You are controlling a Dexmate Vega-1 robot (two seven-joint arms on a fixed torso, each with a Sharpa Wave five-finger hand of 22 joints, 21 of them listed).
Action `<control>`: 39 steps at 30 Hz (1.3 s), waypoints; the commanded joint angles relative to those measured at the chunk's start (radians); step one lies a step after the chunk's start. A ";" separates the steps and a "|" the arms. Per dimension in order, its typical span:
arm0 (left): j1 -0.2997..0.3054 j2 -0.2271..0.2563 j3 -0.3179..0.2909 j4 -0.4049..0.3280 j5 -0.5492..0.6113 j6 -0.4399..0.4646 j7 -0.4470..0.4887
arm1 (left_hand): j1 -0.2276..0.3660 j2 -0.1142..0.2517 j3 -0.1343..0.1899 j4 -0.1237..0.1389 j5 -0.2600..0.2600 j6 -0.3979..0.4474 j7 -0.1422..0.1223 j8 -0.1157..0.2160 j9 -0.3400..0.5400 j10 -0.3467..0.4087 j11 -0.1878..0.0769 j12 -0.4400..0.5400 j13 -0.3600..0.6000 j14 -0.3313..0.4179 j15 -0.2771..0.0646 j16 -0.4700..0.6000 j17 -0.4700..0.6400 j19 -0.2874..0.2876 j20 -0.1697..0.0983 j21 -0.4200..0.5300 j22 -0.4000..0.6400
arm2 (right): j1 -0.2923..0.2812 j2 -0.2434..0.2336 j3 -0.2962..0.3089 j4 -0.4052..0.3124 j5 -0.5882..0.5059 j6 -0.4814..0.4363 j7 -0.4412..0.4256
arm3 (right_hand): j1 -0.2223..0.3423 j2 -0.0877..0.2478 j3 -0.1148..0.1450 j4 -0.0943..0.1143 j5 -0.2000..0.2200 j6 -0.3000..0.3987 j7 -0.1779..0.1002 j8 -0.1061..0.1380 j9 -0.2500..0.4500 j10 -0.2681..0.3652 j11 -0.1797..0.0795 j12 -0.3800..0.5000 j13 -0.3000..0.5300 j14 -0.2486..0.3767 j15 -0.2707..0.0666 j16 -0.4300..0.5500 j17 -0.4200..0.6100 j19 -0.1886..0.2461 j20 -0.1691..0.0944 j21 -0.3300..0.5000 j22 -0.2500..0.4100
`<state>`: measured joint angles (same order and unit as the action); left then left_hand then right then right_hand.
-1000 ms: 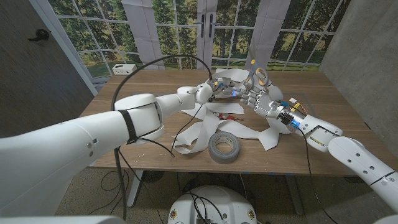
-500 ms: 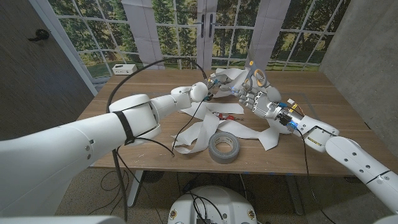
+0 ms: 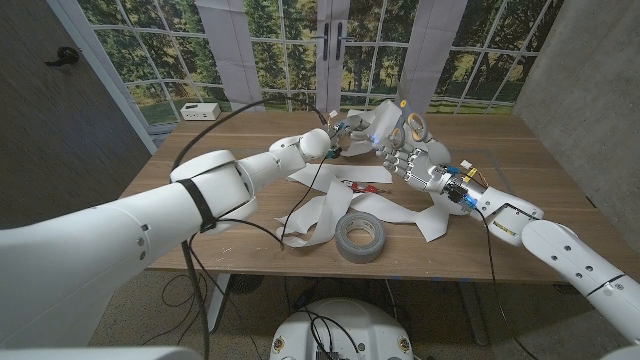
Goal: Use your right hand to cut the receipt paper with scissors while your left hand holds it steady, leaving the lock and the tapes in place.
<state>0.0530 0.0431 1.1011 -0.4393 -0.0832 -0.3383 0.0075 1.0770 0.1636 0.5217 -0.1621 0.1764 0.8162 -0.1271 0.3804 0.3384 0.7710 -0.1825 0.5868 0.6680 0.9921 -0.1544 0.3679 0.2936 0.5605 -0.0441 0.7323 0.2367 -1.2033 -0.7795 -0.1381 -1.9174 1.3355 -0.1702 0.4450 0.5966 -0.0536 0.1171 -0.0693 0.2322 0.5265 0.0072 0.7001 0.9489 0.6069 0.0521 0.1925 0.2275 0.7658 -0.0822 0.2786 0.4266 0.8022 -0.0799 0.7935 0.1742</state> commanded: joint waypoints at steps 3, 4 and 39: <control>0.013 -0.010 -0.227 0.001 -0.243 0.056 -0.307 | 0.012 -0.001 -0.009 -0.001 -0.003 0.009 -0.003 -0.008 -0.001 0.031 -0.021 -0.006 0.001 -0.010 -0.086 -0.003 0.010 -0.022 0.009 0.000 0.000 | -0.019 -0.013 0.007 -0.013 -0.007 0.004 -0.012 | 0.008 0.007 0.004 -0.006 -0.003 0.009 0.037 -0.005 -0.002 0.000 0.001 0.005 0.002 0.001 -0.043 0.005 0.000 0.008 -0.001 -0.006 0.006; 0.011 -0.013 -0.240 0.001 -0.255 0.078 -0.316 | 0.012 0.000 -0.010 -0.001 -0.003 0.009 -0.003 -0.009 -0.001 0.031 -0.021 -0.006 0.001 -0.010 -0.086 -0.003 0.011 -0.024 0.009 0.000 0.000 | -0.019 -0.014 0.007 -0.014 -0.009 0.005 -0.013 | 0.008 0.007 0.003 -0.005 -0.003 0.007 0.039 -0.007 -0.004 0.000 0.002 0.005 0.002 0.002 -0.043 0.005 0.000 0.008 -0.001 -0.006 0.006; 0.005 0.000 -0.324 0.001 -0.329 0.133 -0.503 | 0.036 0.007 -0.037 -0.003 0.002 0.019 -0.005 -0.036 -0.010 0.029 -0.020 -0.017 0.041 -0.046 -0.086 0.016 0.080 -0.092 0.018 0.042 -0.007 | -0.040 -0.032 0.016 -0.032 -0.029 0.018 -0.028 | 0.012 0.011 0.003 -0.009 -0.005 0.011 0.038 -0.011 -0.005 -0.001 0.002 0.006 -0.001 0.000 -0.041 0.006 -0.002 0.011 0.001 -0.016 0.006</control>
<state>0.0309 0.0280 0.8203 -0.4381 -0.3850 -0.1316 -0.4017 1.1010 0.1692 0.4872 -0.1644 0.1764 0.8305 -0.1230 0.3504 0.3292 0.7888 -0.1860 0.5634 0.6684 0.9558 -0.1391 0.3834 0.3666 0.4885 -0.0341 0.7734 0.2258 -1.2392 -0.8059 -0.1243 -1.9466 1.3129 -0.1561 0.4218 0.6006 -0.0495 0.1151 -0.0718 0.2322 0.5265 0.0073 0.6915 0.9404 0.6067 0.0523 0.1924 0.2279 0.7663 -0.0819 0.2786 0.4217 0.8021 -0.0799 0.7802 0.1766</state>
